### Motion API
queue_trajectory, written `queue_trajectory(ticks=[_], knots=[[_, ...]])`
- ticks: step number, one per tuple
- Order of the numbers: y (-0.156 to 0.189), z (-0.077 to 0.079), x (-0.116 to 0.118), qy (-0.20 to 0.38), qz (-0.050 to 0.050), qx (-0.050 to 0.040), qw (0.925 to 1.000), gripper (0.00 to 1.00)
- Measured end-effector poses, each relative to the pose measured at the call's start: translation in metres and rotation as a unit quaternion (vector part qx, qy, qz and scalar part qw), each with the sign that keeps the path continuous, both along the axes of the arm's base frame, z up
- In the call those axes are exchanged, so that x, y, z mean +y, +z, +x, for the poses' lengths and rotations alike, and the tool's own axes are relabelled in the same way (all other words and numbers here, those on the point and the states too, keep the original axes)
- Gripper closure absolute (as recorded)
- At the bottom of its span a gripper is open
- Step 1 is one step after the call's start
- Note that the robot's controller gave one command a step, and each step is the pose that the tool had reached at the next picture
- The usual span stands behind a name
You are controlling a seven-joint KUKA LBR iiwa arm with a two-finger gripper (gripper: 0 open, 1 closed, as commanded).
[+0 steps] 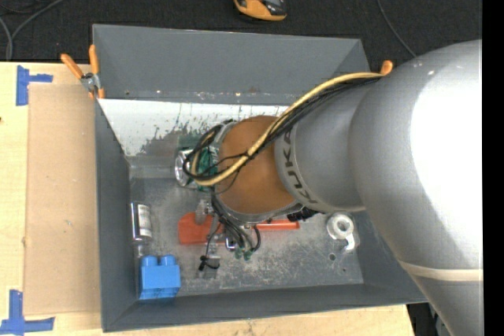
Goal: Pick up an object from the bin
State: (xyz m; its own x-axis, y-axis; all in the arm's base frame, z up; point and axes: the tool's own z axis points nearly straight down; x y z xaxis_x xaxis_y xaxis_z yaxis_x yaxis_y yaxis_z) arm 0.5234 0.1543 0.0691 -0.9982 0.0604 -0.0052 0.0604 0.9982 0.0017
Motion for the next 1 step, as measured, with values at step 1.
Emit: queue_trajectory(ticks=[1], knots=[[-0.0003, 0.0047, -0.0139, 0.0, -0.001, 0.0035, 1.0, 0.0]])
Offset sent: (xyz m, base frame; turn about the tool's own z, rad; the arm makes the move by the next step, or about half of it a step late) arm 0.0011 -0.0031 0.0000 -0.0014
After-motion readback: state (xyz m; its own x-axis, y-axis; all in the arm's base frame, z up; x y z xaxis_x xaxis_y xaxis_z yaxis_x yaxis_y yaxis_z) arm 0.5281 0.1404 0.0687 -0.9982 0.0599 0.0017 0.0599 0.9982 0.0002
